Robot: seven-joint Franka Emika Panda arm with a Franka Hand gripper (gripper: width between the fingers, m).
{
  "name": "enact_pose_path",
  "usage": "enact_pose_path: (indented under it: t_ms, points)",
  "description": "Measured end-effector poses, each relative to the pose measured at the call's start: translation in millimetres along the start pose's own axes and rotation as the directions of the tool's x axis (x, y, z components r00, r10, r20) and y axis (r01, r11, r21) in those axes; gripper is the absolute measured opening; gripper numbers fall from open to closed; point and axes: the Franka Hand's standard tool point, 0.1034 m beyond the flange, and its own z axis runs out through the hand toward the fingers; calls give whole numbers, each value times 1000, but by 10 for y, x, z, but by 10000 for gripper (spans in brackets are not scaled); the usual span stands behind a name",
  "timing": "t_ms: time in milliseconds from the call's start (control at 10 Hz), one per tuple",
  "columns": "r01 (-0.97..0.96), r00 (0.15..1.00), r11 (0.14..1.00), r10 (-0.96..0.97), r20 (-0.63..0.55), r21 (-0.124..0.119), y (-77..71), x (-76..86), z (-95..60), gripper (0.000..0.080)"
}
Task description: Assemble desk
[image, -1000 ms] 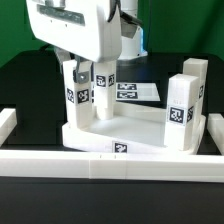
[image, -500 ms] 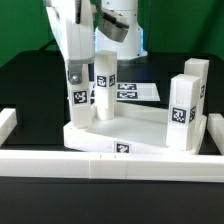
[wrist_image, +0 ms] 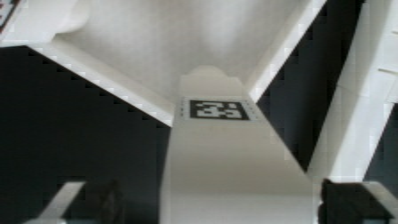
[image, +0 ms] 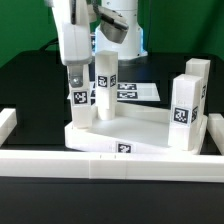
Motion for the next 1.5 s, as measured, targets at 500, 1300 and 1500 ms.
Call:
enact_pose_path:
  t_ms: [500, 1300, 1500]
  points:
    - [357, 934, 934, -357, -2, -1, 9, 14, 3, 646]
    - [806, 591, 591, -807, -8, -25, -32, -88, 18, 649]
    - [887, 460, 459, -888, -8, -40, -37, -82, 17, 649]
